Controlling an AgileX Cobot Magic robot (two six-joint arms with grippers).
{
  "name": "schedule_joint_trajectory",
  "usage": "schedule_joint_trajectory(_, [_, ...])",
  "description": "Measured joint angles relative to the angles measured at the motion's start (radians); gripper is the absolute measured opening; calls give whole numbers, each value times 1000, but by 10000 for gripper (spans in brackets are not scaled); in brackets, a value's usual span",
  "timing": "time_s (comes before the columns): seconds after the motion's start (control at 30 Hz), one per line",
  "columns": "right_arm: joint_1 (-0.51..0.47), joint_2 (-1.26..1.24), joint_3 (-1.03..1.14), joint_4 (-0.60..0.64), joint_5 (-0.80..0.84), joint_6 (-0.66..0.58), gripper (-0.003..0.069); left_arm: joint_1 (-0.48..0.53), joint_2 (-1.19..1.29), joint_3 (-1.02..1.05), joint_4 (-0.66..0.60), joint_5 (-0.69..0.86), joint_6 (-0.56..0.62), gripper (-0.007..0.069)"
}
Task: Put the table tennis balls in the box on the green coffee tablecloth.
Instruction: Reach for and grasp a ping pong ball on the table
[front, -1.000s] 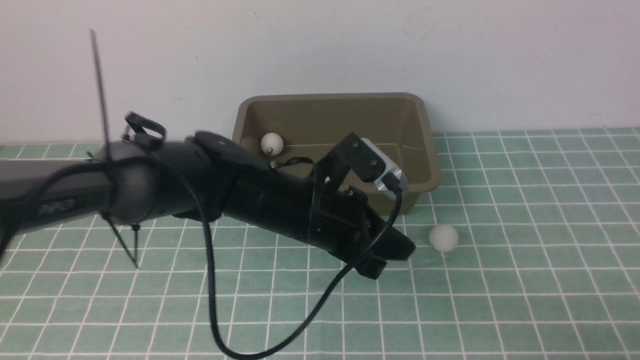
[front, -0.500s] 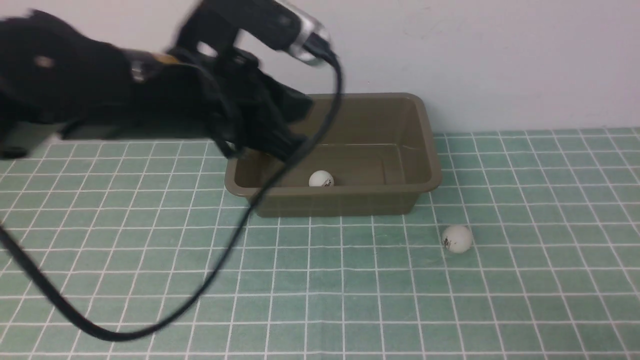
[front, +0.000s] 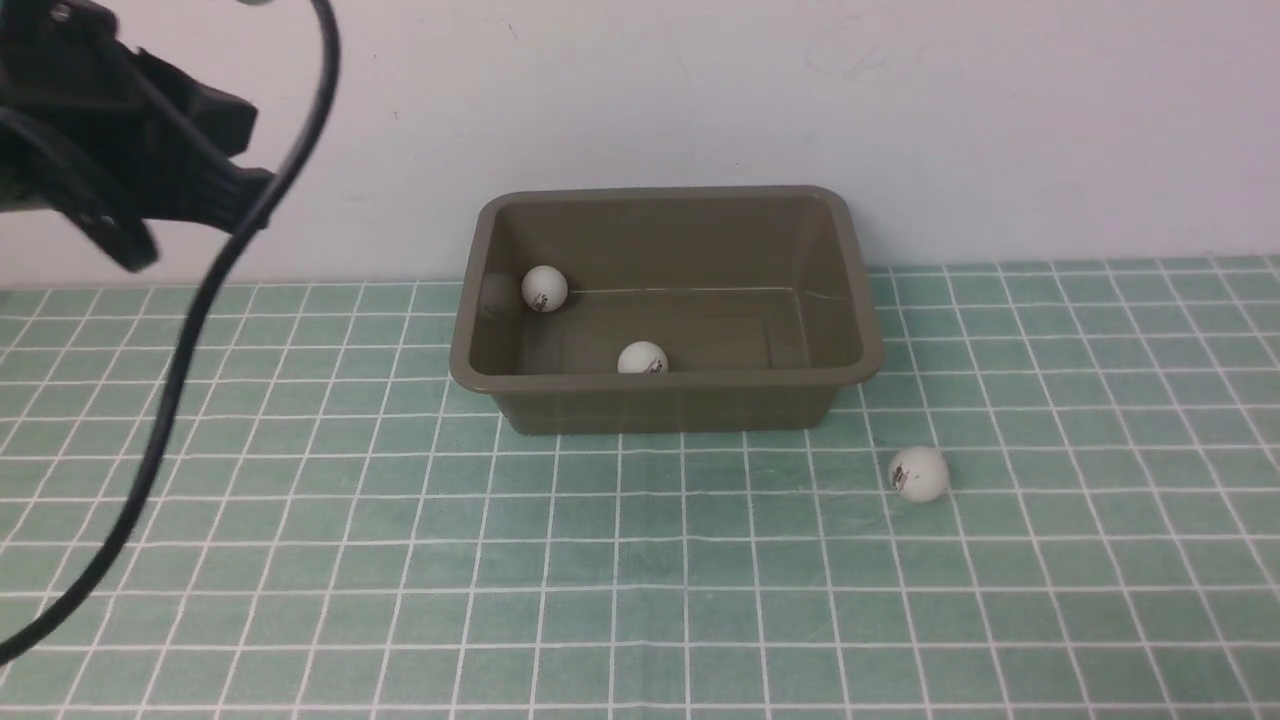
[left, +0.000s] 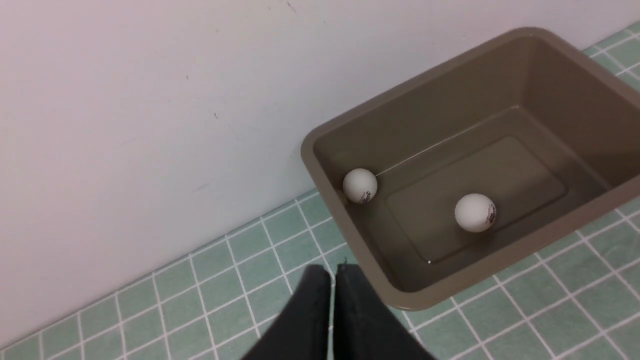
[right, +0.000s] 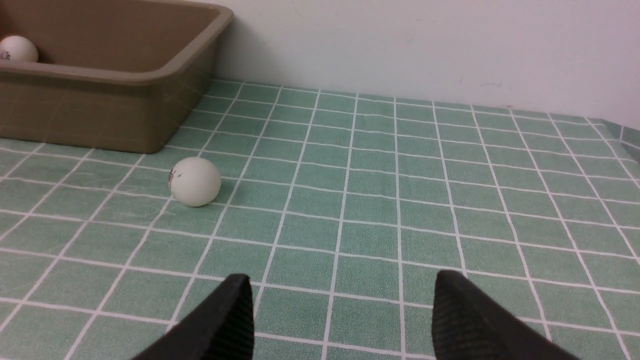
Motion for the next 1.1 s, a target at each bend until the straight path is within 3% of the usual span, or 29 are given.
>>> schedule_joint_trajectory(0.7, [0,0,2,-6,-14,0,441,0,-100,0,4,174,-30,-4])
schedule_joint_trajectory(0.8, [0,0,9,55,-82,33,441,0,-100,0,4,175,-30,-4])
schedule_joint_trajectory(0.9, [0,0,9,297,-278,157,441,0,-100,0,4,175,-30,-4])
schedule_joint_trajectory(1.1, [0,0,9,599,-462,256,441,0,-100,0,4,175,-30,-4])
